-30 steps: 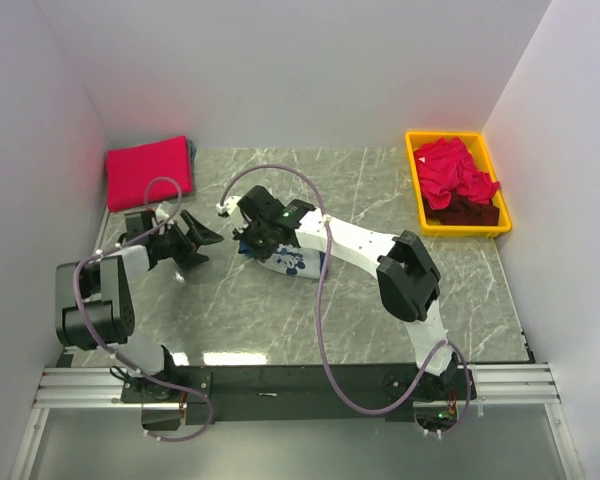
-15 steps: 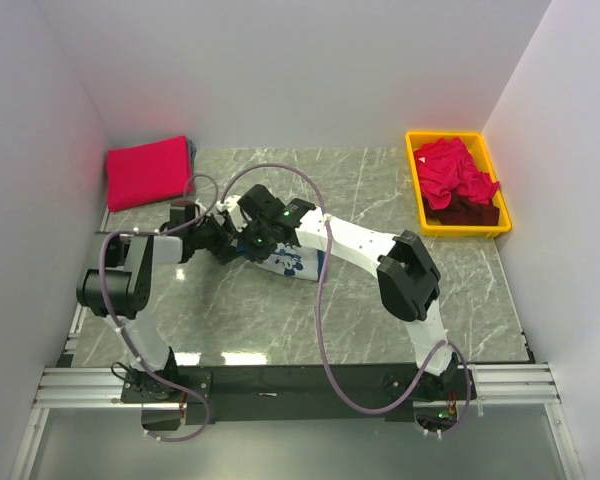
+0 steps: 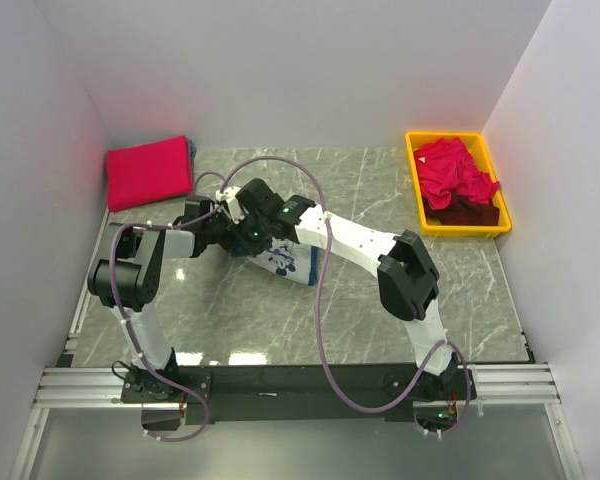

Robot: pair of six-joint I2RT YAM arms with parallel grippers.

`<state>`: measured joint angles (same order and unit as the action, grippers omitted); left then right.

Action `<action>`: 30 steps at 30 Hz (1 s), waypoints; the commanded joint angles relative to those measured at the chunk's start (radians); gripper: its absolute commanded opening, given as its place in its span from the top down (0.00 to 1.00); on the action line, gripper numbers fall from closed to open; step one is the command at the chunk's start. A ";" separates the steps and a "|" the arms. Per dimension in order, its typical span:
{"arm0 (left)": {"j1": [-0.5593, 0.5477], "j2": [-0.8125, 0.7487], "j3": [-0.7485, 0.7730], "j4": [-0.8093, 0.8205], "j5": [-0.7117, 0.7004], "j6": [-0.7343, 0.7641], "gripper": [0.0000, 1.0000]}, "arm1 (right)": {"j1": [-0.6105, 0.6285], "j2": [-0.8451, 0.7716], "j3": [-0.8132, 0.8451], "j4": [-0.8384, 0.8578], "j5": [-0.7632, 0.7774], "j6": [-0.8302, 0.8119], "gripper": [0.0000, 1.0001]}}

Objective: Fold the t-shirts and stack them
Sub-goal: Neatly place the folded tshirt to the corner

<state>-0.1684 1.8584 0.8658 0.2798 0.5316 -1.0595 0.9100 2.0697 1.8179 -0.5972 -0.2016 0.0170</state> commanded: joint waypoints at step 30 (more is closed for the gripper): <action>0.015 0.163 0.669 -0.548 -0.571 0.693 0.99 | -0.263 -0.250 -0.219 0.022 -0.153 0.070 0.11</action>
<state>-0.1829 1.9980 1.3766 -0.2401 0.0555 -0.5121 0.6628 1.9026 1.6436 -0.5793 -0.3325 0.1108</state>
